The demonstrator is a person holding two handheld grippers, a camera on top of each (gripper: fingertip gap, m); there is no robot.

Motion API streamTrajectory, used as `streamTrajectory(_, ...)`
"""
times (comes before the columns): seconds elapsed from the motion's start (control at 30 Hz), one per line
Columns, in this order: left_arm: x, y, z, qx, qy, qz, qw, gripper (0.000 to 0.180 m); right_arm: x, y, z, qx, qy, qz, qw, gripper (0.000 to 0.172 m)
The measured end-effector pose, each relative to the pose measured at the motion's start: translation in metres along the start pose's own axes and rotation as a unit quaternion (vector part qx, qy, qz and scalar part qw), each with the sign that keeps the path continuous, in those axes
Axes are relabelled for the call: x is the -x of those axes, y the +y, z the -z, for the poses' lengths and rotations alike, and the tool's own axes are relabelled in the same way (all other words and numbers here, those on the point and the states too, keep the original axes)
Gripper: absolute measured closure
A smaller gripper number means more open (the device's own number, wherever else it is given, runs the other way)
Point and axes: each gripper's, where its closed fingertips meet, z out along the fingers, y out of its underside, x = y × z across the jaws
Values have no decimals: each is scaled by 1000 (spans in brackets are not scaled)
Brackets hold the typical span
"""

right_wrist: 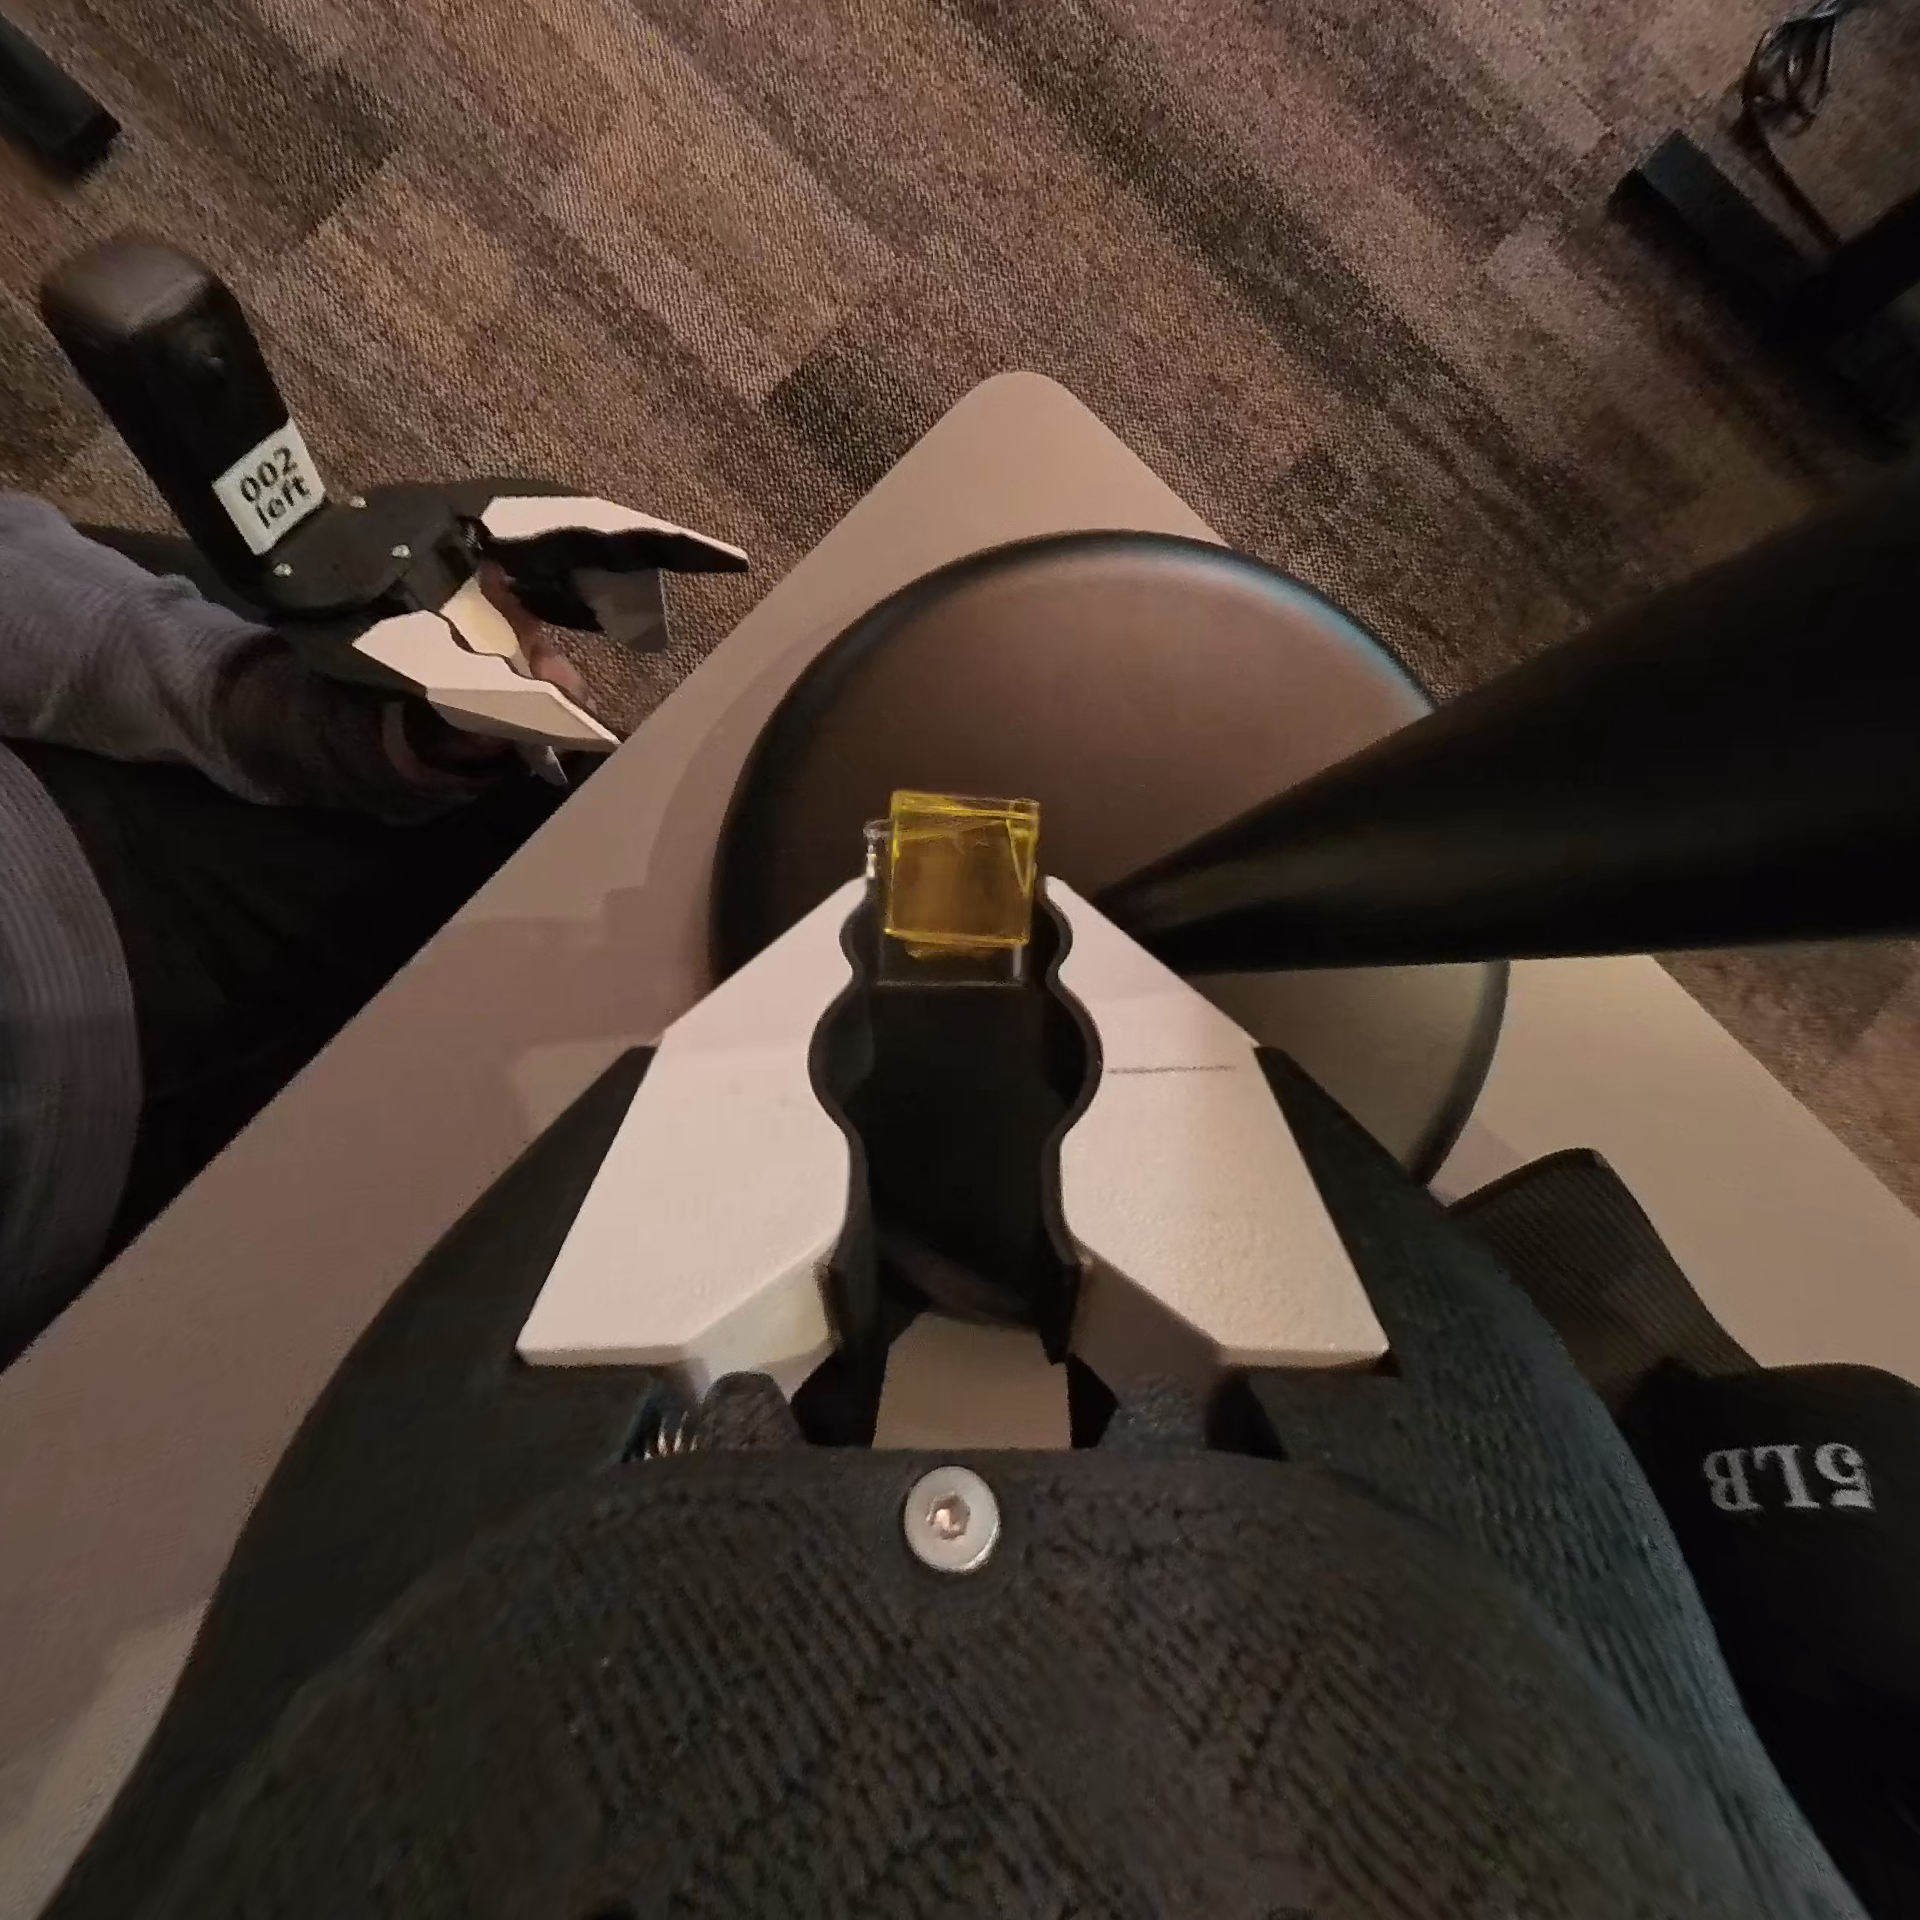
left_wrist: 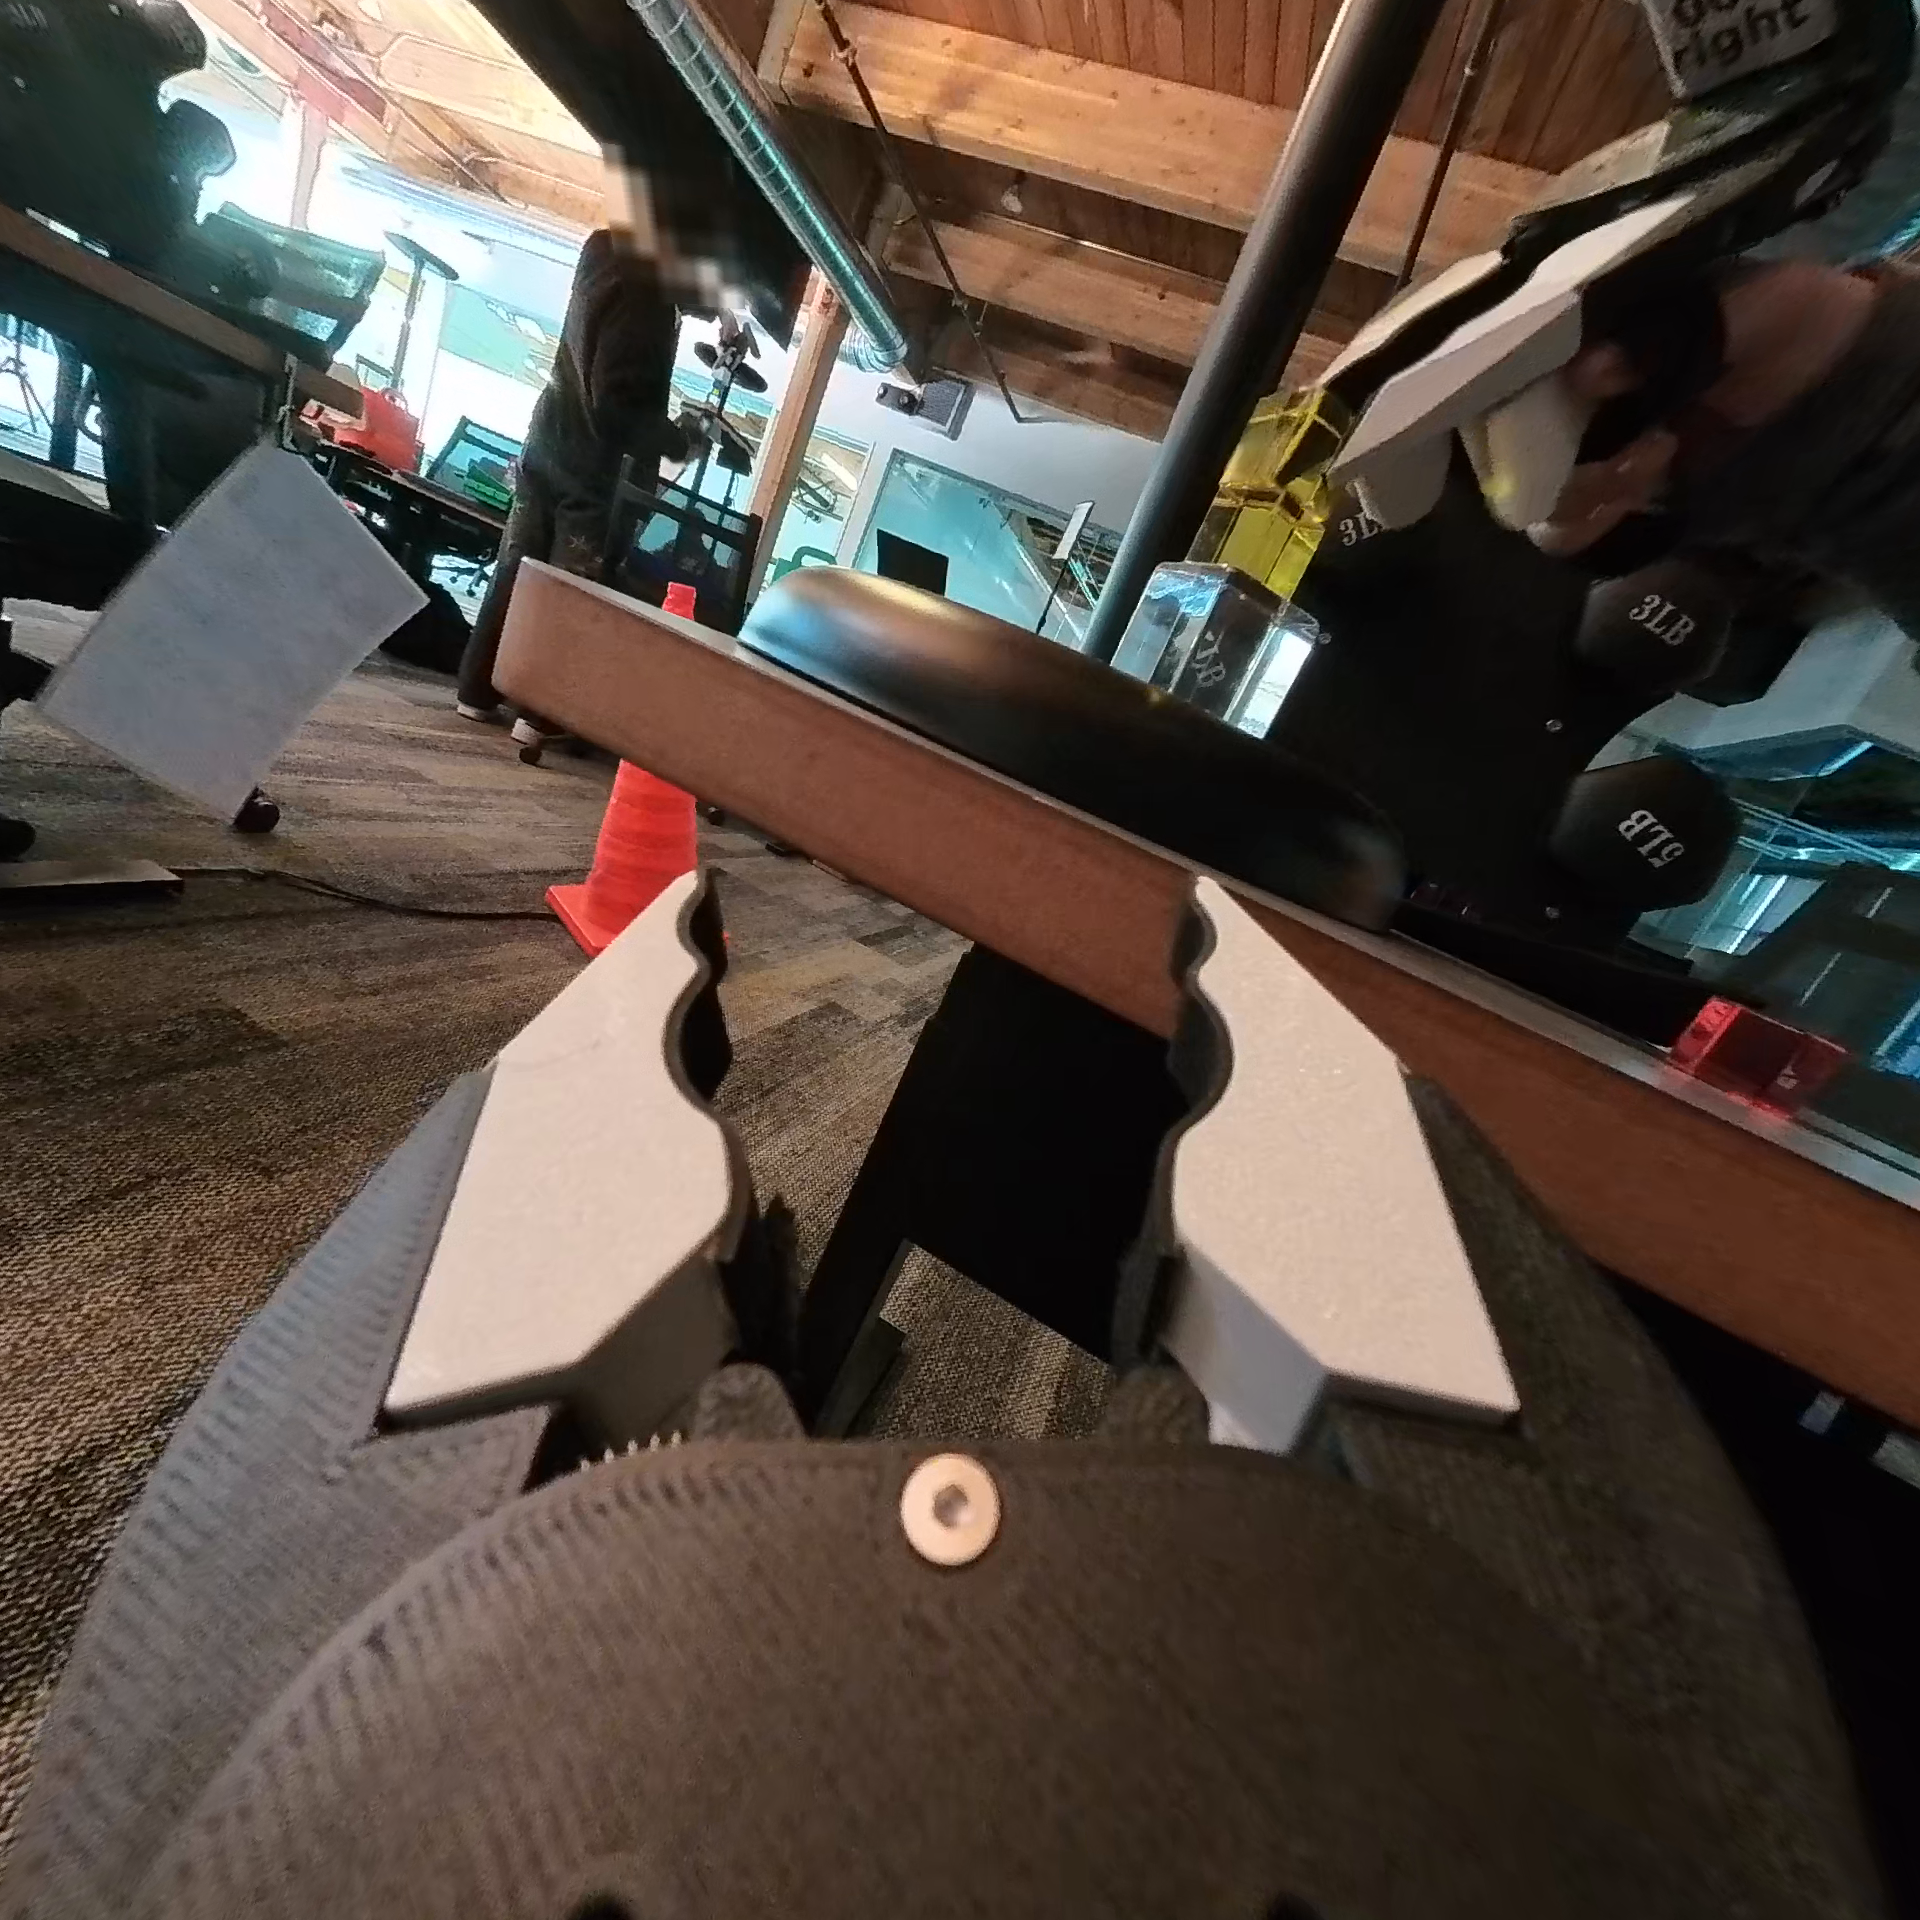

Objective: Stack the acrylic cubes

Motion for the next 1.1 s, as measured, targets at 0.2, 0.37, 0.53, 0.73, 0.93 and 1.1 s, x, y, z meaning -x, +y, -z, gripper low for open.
streamTrajectory(0.2,0,0,0,1,1,1,1000,95,0,1,1,5,-19,46,999,146)
streamTrajectory(0.37,0,0,0,1,3,4,1000,95,-1,2,0,11,-28,53,998,146)
streamTrajectory(0.53,0,0,0,1,2,3,1000,95,-2,4,4,4,-10,33,999,125)
streamTrajectory(0.73,1,1,0,5,-2,-9,1000,94,35,41,47,-59,56,-18,997,116)
streamTrajectory(0.93,3,1,-1,-2,1,7,1000,92,107,150,35,64,10,-71,995,123)
streamTrajectory(1.1,3,0,-1,-5,-3,11,1000,92,123,179,24,90,-3,-87,992,127)
